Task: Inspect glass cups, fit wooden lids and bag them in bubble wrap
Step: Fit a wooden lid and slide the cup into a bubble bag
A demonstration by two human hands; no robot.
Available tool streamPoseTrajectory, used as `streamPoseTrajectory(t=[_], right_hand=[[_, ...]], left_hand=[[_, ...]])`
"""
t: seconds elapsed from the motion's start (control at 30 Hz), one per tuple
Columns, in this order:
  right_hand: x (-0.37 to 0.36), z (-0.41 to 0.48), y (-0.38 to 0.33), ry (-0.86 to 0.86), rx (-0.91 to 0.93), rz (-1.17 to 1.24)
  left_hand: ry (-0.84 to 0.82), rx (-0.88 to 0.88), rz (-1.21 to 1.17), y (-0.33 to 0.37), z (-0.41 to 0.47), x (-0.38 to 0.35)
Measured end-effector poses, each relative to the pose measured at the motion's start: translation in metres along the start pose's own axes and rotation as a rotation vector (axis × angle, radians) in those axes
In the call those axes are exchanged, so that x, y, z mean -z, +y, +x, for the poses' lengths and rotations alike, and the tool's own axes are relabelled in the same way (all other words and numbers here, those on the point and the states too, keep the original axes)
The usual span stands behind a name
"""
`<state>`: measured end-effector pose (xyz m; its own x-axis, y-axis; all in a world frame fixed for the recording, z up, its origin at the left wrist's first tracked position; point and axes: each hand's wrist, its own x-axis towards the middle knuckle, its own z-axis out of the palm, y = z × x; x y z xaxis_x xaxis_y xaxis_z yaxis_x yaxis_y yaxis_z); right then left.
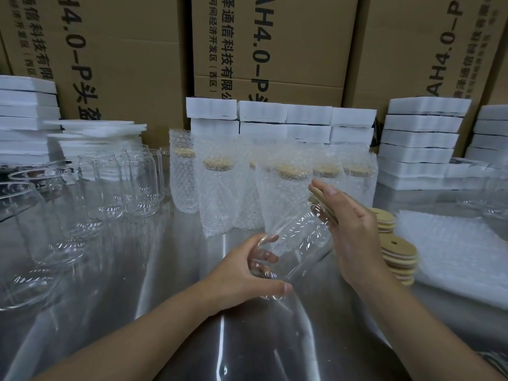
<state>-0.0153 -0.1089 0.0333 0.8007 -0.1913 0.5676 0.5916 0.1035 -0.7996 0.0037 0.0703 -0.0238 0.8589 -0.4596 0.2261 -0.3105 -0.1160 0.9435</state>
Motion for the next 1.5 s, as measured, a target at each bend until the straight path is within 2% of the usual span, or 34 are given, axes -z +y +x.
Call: streamPoseTrajectory(t=[0.37, 0.63, 0.83, 0.9, 0.97, 1.03, 1.1, 1.13, 1.2, 1.27, 1.3, 1.37, 1.5], right_hand=[[-0.006, -0.003, -0.002, 0.011, 0.069, -0.112], [-0.033, -0.007, -0.014, -0.008, 0.131, -0.454], [-0.036, 0.0, -0.041, -0.272, 0.119, -0.548], [-0.019, 0.006, -0.056, -0.232, 0.138, -0.528], [0.007, 0.014, -0.07, -0.079, 0.179, -0.58], [0.039, 0.026, -0.074, 0.104, 0.198, -0.784], [0.075, 0.039, -0.068, 0.238, 0.072, -1.097], [0.094, 0.045, -0.061, 0.266, -0.061, -1.278], [0.128, 0.056, -0.042, 0.225, -0.44, -1.569], [0.147, 0.06, -0.026, 0.165, -0.754, -1.7], [0.152, 0.06, -0.019, 0.149, -0.842, -1.703], [0.159, 0.061, -0.012, 0.146, -0.888, -1.693], [0.16, 0.061, -0.017, 0.206, -0.823, -1.694]], left_hand=[[0.011, -0.022, 0.001, -0.008, 0.003, 0.002], [0.293, -0.125, 0.196, -0.012, 0.012, -0.002], [0.333, -0.164, 0.086, -0.012, 0.015, 0.002], [0.373, -0.184, 0.047, -0.012, 0.016, 0.003], [0.418, -0.202, 0.028, -0.012, 0.017, 0.005], [0.456, -0.216, -0.009, -0.011, 0.017, 0.008], [0.478, -0.218, -0.033, -0.01, 0.017, 0.009], [0.483, -0.213, -0.034, -0.009, 0.017, 0.01], [0.481, -0.204, -0.039, -0.009, 0.016, 0.009], [0.468, -0.2, -0.045, -0.007, 0.016, 0.009], [0.458, -0.197, -0.047, -0.007, 0.016, 0.008], [0.445, -0.191, -0.059, -0.006, 0.015, 0.008], [0.434, -0.185, -0.068, -0.007, 0.014, 0.008]])
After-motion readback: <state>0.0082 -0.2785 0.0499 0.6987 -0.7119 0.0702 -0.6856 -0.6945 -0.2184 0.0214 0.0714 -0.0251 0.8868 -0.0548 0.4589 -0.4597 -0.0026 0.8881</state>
